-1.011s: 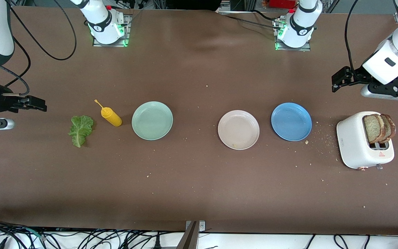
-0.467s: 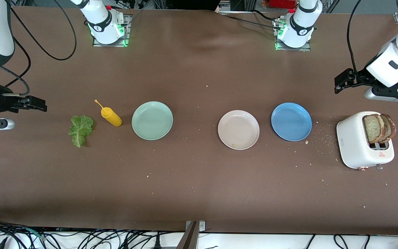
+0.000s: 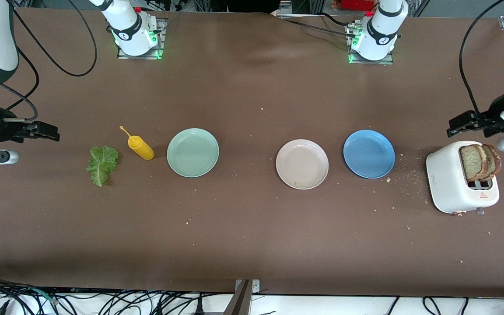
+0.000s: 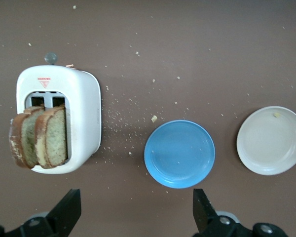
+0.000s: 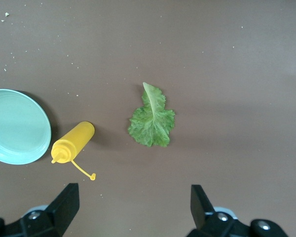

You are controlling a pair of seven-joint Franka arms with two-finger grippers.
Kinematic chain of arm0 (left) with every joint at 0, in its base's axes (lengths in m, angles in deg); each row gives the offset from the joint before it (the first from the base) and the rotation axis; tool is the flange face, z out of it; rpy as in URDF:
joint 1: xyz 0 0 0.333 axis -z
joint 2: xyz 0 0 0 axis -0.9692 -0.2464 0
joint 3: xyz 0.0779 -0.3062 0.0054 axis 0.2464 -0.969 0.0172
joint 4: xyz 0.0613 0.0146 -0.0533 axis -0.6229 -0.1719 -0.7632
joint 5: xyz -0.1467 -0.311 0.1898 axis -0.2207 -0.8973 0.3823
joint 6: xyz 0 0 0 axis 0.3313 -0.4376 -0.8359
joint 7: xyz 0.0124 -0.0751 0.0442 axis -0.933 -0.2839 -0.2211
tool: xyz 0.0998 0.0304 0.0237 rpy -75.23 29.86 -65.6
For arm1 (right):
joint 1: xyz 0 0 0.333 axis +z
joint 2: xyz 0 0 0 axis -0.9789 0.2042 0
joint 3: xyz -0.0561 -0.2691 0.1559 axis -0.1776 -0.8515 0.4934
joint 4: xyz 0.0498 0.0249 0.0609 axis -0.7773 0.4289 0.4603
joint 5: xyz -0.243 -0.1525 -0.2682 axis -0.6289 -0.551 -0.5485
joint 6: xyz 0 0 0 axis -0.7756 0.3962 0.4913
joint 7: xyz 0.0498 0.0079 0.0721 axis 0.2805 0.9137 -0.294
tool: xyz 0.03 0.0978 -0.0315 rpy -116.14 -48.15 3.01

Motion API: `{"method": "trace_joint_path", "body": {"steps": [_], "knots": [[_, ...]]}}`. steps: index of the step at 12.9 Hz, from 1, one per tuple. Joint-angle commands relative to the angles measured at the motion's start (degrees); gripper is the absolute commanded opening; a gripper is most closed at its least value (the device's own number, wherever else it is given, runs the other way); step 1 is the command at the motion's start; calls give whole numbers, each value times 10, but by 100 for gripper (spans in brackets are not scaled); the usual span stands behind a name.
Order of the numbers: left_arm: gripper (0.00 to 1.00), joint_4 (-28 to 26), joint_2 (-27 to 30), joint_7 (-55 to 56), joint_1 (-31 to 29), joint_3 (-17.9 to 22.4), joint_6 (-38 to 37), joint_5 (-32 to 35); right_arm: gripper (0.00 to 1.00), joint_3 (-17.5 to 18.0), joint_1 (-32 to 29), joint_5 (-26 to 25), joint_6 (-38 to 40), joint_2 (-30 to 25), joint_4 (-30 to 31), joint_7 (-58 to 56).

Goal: Make sandwich in beige plate with both arms
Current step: 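Reach the left gripper down to the bread slice in the toaster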

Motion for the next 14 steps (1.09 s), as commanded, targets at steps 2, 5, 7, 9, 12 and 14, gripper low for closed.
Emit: {"method": "trace_joint_path", "body": {"steps": [2,5,7,9,12,14], "knots": [[100,54,-57,-10,-43,-1,36,-9,100,0,2,-4,-6,-5,7,5],[100,51,-82,-23,-55,-3,59,52,100,0,2,-4,-6,-5,7,5],[100,32,-93,-58,-61,-2,60,56,100,0,2,-5,-6,-3,7,5],[99,26,-107,-61,-76,-1,64,57,100,0,2,-5,-6,-3,6,5],[99,-48,-103,-61,-77,-2,134,89,100,0,2,-5,-6,-3,7,4],[99,-78,-92,-61,-88,-3,152,93,100,-1,2,-5,-6,-3,6,4]]}}
